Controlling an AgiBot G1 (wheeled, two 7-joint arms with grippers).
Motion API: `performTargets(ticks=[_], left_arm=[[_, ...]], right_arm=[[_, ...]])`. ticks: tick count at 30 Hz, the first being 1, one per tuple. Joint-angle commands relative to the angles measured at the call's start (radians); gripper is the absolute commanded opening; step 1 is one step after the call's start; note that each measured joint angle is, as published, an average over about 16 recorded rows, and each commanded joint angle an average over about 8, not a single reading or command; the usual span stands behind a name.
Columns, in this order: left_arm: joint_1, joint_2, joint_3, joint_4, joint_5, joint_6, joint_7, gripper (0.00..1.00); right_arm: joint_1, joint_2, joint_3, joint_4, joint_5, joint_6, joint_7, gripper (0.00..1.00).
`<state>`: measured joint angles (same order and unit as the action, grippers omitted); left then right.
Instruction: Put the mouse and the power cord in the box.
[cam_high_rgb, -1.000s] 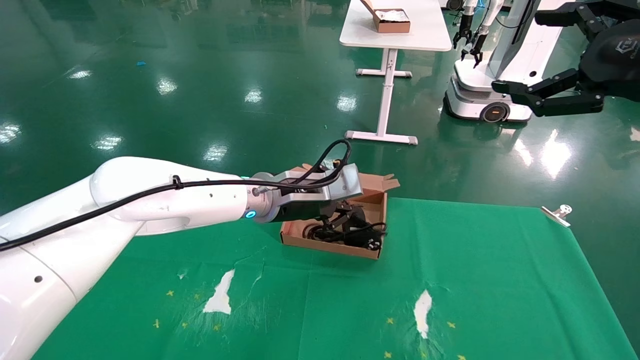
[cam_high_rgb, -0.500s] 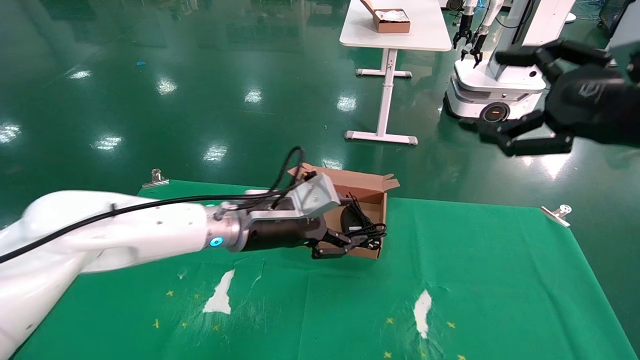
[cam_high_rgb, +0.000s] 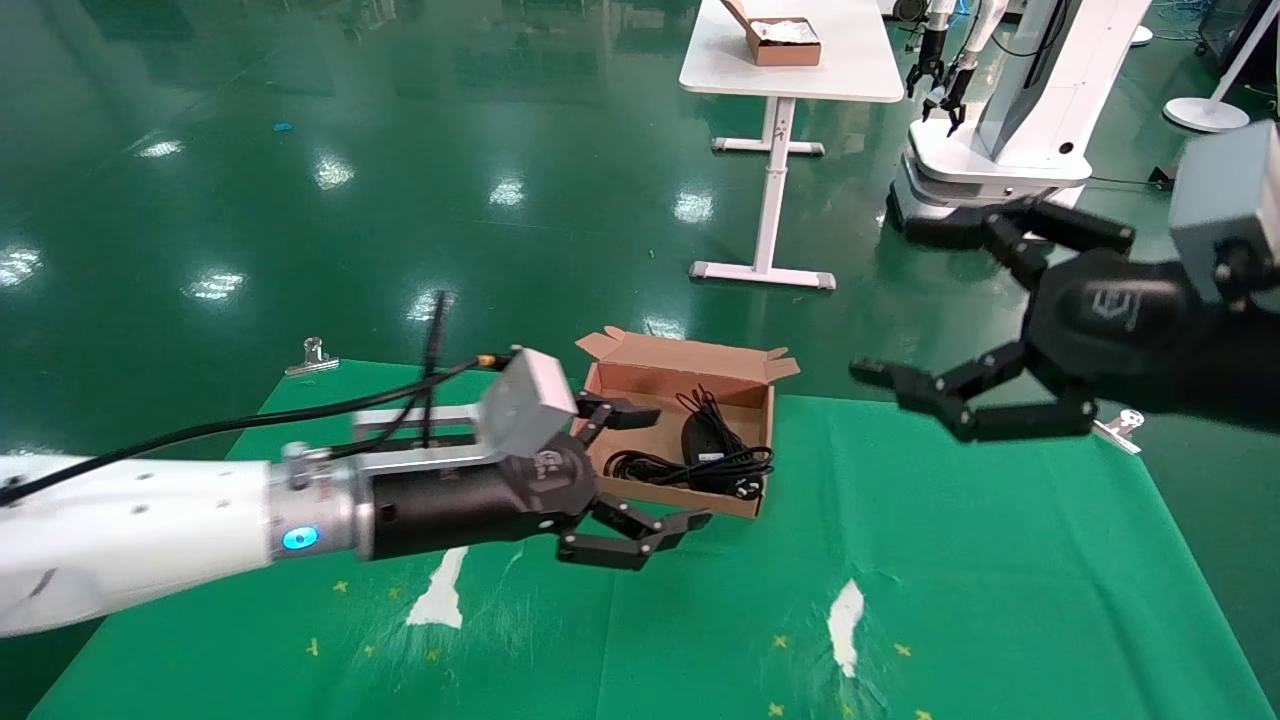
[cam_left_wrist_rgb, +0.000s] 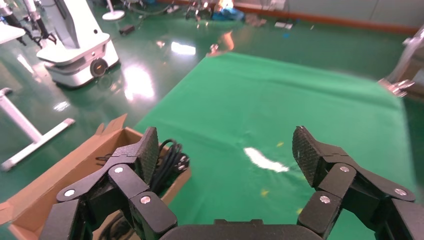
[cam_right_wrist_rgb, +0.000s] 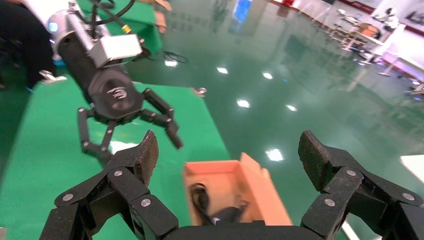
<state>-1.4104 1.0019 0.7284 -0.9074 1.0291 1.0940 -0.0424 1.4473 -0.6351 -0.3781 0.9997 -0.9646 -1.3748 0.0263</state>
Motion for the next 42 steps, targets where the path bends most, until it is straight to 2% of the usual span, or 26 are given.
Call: performTargets(ticks=[1, 30, 36, 42], left_arm=[[0.022, -0.025, -0.029, -0.024, -0.019, 0.026, -0.009, 1.0], [0.329, -0.383, -0.44, -0.369, -0.292, 0.394, -0.142, 1.0], [0.353, -0.412, -0.474, -0.397, -0.314, 0.424, -0.149, 1.0], [0.349, -0.406, -0.467, -0.391, -0.312, 0.418, -0.149, 1.0]], right_arm=[[-0.024, 0.002, 0.006, 0.018, 0.015, -0.008, 0.01, 1.0], [-0.362, 0.023, 0.096, 0.276, 0.227, -0.117, 0.157, 1.0], [-0.393, 0.025, 0.104, 0.299, 0.247, -0.127, 0.167, 1.0], [-0.387, 0.025, 0.103, 0.295, 0.245, -0.125, 0.165, 1.0]])
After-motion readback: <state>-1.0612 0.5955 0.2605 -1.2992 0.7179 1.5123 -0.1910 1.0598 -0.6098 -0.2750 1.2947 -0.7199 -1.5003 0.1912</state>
